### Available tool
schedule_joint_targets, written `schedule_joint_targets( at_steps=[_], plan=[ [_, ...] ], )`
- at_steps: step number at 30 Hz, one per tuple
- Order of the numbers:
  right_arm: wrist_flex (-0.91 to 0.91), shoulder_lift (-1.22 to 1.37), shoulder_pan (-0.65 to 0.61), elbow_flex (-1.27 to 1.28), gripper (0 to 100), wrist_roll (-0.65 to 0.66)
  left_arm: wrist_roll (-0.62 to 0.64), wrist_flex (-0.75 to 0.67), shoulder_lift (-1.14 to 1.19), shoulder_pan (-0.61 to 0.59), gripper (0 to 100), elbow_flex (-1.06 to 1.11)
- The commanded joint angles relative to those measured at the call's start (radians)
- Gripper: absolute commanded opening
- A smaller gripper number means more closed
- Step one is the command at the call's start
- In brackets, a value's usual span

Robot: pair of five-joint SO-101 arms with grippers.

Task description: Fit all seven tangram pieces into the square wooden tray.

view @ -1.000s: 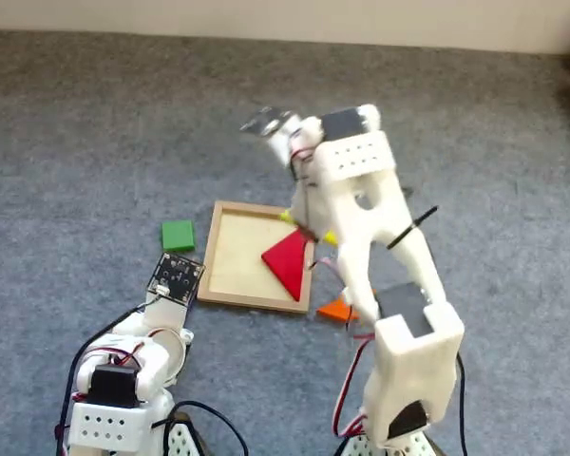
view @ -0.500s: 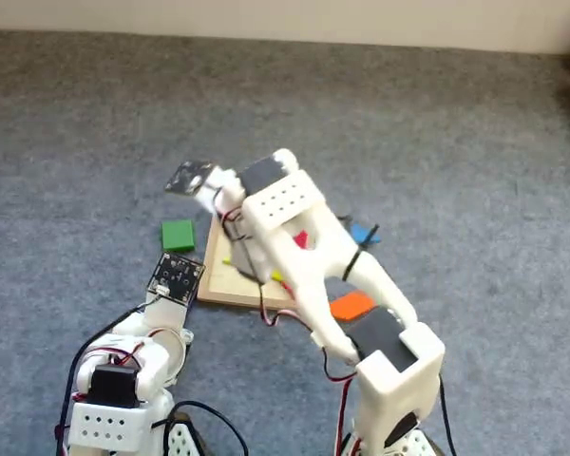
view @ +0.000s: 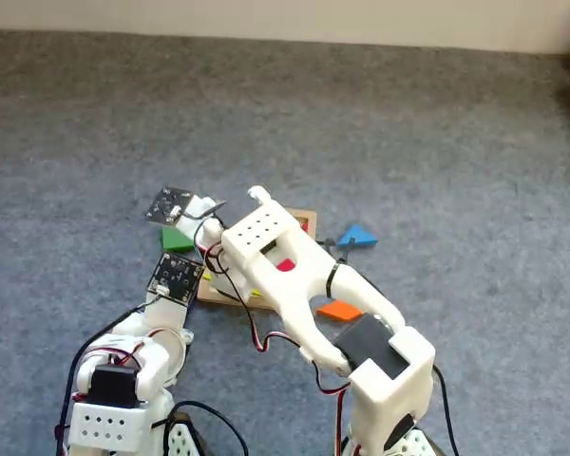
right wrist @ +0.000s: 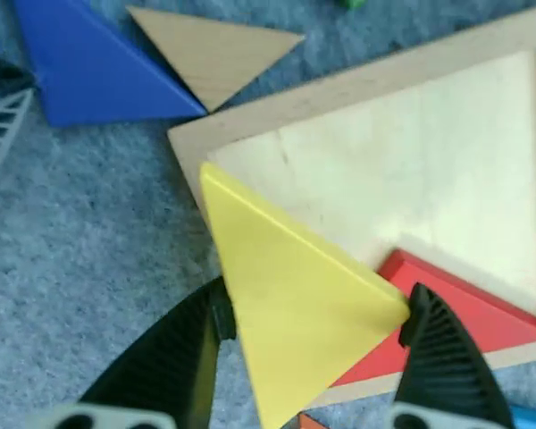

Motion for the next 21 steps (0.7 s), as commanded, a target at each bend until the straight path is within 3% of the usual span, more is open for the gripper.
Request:
schedule_joint_targets(
  at_steps=[1, 6, 21],
  plan=[
    [-0.036, -0.061, -0.005, 0.004, 25.5, -0.008, -0.003, 0.006, -0.038, -0.001, 1, 0.019],
    [-0.038, -0.059, -0.004, 0.021, 35.2, -0.008, -0.003, 0.006, -0.038, -0.001, 1, 0.019],
    [0.019, -0.180, 0.028, 0.035, 31.9, -0.008, -0.003, 0.006, -0.038, -0.001, 1, 0.019]
  ],
)
